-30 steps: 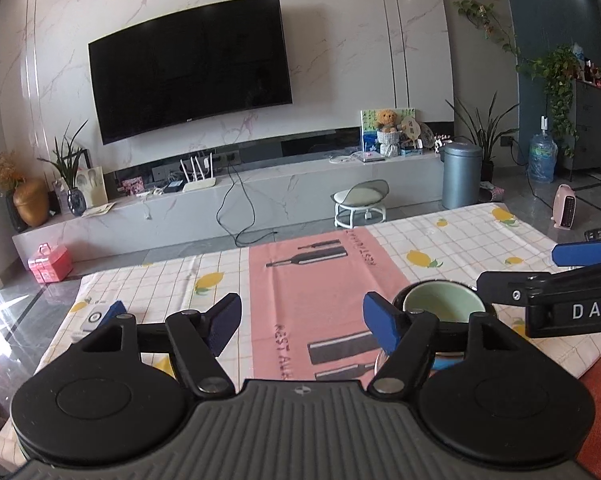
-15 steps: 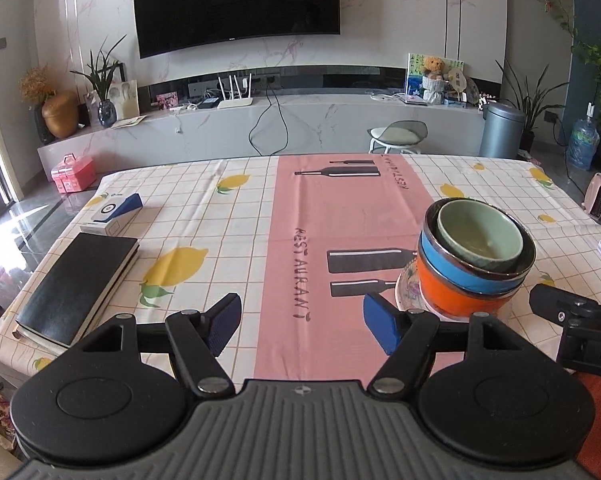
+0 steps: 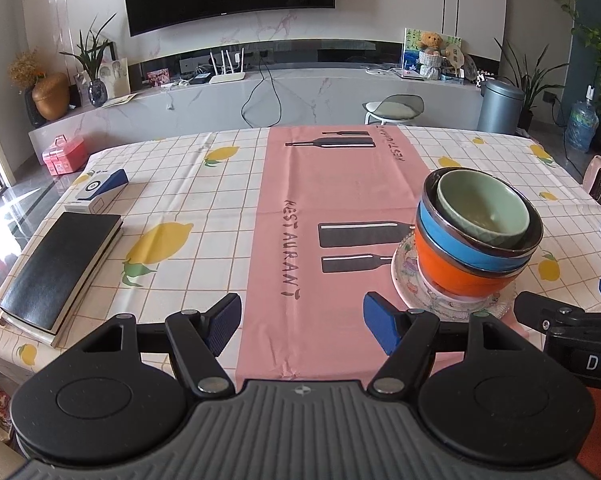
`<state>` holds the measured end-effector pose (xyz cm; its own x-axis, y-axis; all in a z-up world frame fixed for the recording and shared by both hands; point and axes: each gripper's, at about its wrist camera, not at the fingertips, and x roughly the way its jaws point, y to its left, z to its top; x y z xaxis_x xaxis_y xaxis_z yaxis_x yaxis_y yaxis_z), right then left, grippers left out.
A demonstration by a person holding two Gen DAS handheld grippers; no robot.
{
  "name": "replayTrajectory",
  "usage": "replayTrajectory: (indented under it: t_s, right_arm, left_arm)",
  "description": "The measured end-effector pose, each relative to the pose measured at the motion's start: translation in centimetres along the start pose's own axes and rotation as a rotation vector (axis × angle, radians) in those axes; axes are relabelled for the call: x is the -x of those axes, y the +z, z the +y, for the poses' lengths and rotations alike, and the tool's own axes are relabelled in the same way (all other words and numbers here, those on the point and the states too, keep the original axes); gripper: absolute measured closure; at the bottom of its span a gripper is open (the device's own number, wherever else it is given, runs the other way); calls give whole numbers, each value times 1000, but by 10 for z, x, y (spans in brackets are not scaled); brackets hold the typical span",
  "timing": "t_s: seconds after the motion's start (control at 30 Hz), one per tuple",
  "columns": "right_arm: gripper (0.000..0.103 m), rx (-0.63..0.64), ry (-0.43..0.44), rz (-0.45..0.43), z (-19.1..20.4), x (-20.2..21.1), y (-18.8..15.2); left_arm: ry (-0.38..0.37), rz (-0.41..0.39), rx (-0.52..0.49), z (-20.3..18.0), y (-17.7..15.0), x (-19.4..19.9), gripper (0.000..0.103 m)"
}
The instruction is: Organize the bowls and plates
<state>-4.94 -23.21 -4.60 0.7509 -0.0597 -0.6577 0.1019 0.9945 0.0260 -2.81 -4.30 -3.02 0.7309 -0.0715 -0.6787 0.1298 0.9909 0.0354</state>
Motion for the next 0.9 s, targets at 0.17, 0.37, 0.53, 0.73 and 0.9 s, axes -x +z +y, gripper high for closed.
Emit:
replayTrajectory:
  t_s: [0.17, 0.37, 0.53, 0.73, 0.9]
  right_arm:
    - [4, 4, 5, 5, 0, -1, 1]
    - [4, 13, 3, 0, 2, 1, 1]
    - [4, 16, 4, 1, 3, 1, 1]
    - [4, 25, 5, -1, 5, 2, 1]
    - [4, 26, 6, 1, 5, 2, 1]
  left_arm:
    - [0, 1, -1, 0, 1, 1, 21]
    - [1, 2, 0, 0, 1, 2, 21]
    - [3, 5, 2, 0, 2, 4, 21]
    - [0, 1, 2, 1, 2, 5, 21]
    - [0, 1, 3, 1, 2, 5, 21]
